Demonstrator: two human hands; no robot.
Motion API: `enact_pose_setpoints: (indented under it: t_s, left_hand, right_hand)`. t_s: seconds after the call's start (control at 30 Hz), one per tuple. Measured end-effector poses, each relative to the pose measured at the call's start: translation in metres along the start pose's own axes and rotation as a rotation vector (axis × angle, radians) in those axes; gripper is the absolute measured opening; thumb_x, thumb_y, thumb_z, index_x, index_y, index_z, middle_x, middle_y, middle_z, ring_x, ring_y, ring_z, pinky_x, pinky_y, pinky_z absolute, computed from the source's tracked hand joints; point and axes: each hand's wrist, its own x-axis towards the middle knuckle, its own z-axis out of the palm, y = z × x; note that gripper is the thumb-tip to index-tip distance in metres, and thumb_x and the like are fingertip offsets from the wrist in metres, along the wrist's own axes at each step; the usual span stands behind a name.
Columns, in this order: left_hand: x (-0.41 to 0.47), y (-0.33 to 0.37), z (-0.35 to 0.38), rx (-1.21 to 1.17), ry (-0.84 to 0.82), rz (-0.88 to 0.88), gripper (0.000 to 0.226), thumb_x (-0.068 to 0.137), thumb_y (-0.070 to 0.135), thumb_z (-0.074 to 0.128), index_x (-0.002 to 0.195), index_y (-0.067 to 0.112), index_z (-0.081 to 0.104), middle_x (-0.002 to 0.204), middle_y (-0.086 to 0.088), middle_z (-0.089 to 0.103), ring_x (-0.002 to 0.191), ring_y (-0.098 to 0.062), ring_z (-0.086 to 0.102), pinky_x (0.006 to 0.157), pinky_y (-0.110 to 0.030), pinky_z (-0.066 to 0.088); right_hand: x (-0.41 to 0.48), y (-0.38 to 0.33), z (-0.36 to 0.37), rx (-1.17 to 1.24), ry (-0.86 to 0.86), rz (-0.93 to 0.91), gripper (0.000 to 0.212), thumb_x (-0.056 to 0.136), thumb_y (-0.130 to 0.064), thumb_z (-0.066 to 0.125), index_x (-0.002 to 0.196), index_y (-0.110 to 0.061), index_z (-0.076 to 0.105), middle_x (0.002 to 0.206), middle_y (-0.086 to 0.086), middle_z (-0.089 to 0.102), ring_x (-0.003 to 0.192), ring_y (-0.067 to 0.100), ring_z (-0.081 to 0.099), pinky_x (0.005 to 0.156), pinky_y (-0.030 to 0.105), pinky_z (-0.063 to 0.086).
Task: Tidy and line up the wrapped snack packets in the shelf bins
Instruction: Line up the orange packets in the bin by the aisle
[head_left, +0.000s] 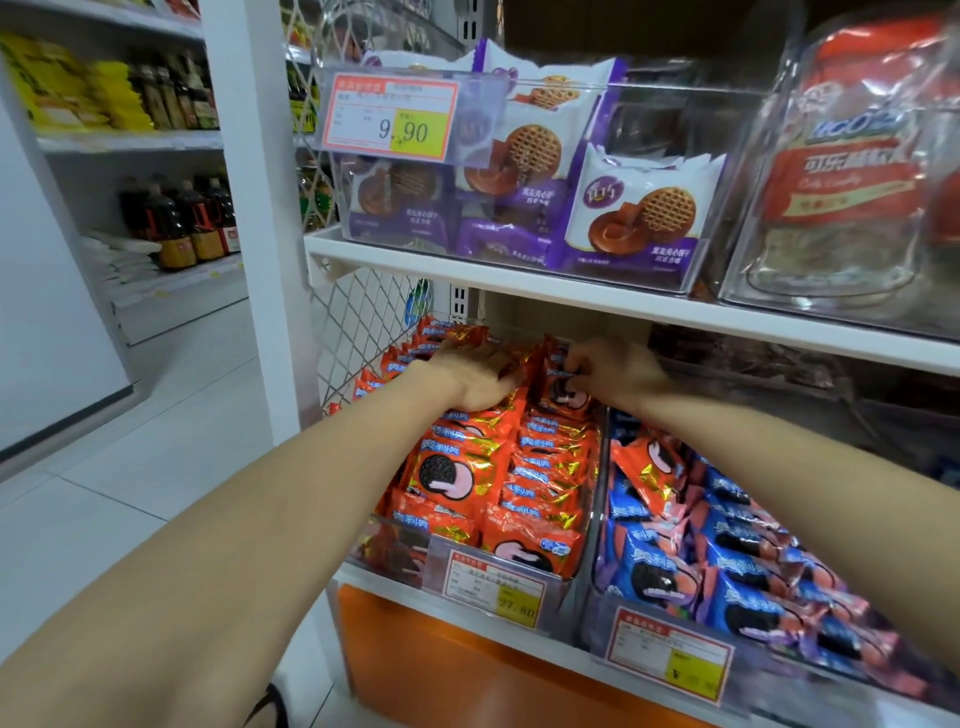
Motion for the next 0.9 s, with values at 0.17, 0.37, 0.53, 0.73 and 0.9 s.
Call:
enact_pose_setpoints:
  t_s: [0.17, 0.37, 0.53, 0.73, 0.9]
  left_hand:
    - [-0.007, -0.004, -0.005, -0.082, 0.037, 0.024, 0.055, 0.099, 0.052, 0.017, 0.149, 0.029, 0.018, 0.158, -0.002, 0.012, 0.145, -0.022, 0.008, 0.116, -0.044, 0.004]
    - [-0.072, -0.018, -0.015, -0.128, 0.282, 0.087, 0.060, 0.096, 0.051, 0.032, 0.146, 0.019, 0.028, 0.150, -0.010, 0.032, 0.138, -0.026, 0.029, 0.114, -0.039, 0.021]
    - [-0.132, -0.004, -0.006, -0.134, 0.343, 0.169, 0.064, 0.090, 0.056, 0.040, 0.145, 0.022, 0.031, 0.155, 0.001, 0.019, 0.141, -0.019, 0.021, 0.115, -0.038, 0.019]
    - [-0.148, 0.018, -0.003, -0.298, 0.465, 0.036, 0.042, 0.094, 0.030, 0.051, 0.134, 0.017, 0.046, 0.148, -0.002, 0.033, 0.136, -0.018, 0.030, 0.109, -0.030, 0.021]
    - [-0.145, 0.034, 0.002, -0.378, 0.464, 0.019, 0.033, 0.094, 0.025, 0.052, 0.125, 0.015, 0.054, 0.141, -0.002, 0.040, 0.133, -0.019, 0.035, 0.106, -0.031, 0.027]
  right_hand:
    - [-0.006, 0.000, -0.008, 0.033, -0.032, -0.045, 0.029, 0.090, -0.026, 0.061, 0.117, -0.016, 0.061, 0.120, 0.005, 0.061, 0.106, 0.020, 0.057, 0.076, 0.025, 0.041]
    - [-0.044, 0.022, -0.034, 0.187, 0.035, -0.094, 0.024, 0.086, -0.012, 0.065, 0.109, -0.016, 0.067, 0.109, 0.004, 0.064, 0.102, 0.019, 0.058, 0.092, 0.034, 0.045]
    - [-0.089, 0.045, -0.049, 0.341, -0.059, 0.036, 0.027, 0.086, -0.003, 0.064, 0.110, -0.015, 0.064, 0.111, 0.004, 0.065, 0.104, 0.020, 0.061, 0.094, 0.031, 0.046]
    - [-0.112, 0.036, -0.040, 0.298, -0.403, 0.005, 0.066, 0.081, -0.004, 0.069, 0.138, -0.023, 0.042, 0.127, -0.006, 0.048, 0.115, 0.011, 0.046, 0.090, 0.016, 0.034]
    - [-0.111, 0.031, -0.054, 0.225, -0.401, -0.046, 0.038, 0.069, -0.002, 0.077, 0.098, -0.013, 0.055, 0.080, -0.010, 0.052, 0.075, 0.012, 0.051, 0.062, 0.024, 0.039]
